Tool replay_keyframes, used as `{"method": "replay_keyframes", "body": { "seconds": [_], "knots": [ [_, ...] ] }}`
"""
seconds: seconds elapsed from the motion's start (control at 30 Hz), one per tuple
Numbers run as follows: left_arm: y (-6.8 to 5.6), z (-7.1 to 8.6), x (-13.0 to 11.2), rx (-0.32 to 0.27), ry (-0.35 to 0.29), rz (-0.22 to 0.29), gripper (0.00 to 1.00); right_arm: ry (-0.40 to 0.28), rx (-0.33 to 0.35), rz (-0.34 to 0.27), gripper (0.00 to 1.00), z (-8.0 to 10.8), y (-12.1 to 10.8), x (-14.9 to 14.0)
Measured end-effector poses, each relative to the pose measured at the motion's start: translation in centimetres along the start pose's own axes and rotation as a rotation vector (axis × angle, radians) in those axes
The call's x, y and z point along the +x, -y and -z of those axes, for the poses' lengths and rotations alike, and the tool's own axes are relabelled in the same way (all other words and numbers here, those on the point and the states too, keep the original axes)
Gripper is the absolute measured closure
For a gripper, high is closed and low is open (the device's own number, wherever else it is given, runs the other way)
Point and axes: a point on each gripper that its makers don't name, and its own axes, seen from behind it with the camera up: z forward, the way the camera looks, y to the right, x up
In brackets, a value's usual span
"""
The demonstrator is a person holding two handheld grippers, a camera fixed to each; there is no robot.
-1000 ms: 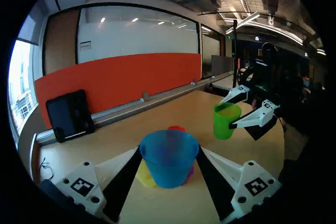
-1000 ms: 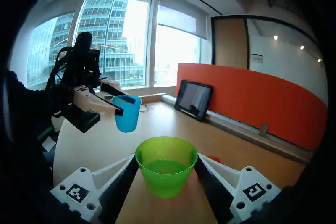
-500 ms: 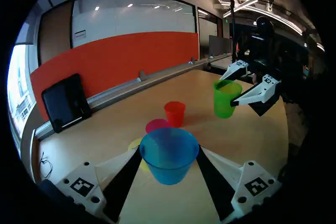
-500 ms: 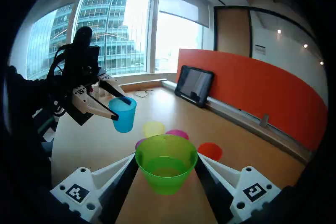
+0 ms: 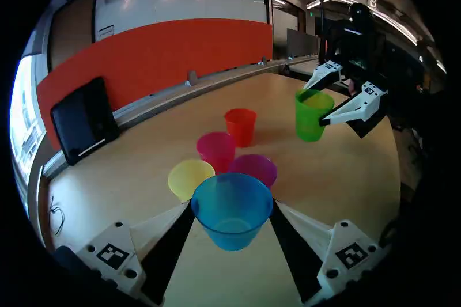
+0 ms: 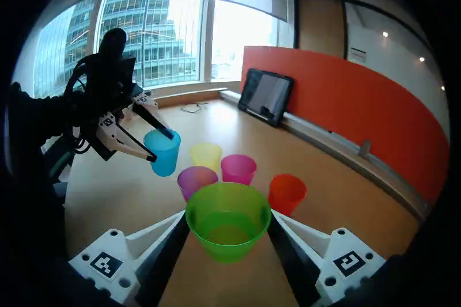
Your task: Pour water
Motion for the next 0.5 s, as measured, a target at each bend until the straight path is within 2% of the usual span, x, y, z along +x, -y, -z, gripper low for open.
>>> {"method": "replay_keyframes", "body": {
  "seconds": [0.27, 0.5],
  "knots": [
    [0.0, -1.2, -2.3, -0.007, 0.045, -0.001, 0.11, 0.044, -0.009, 0.001, 0.08, -0.7, -0.7, -1.6],
    [0.1, -1.8, -3.2, -0.013, 0.054, 0.014, 0.11, 0.074, -0.016, 0.016, 0.08, -1.1, -1.0, -2.8]
  ]
}}
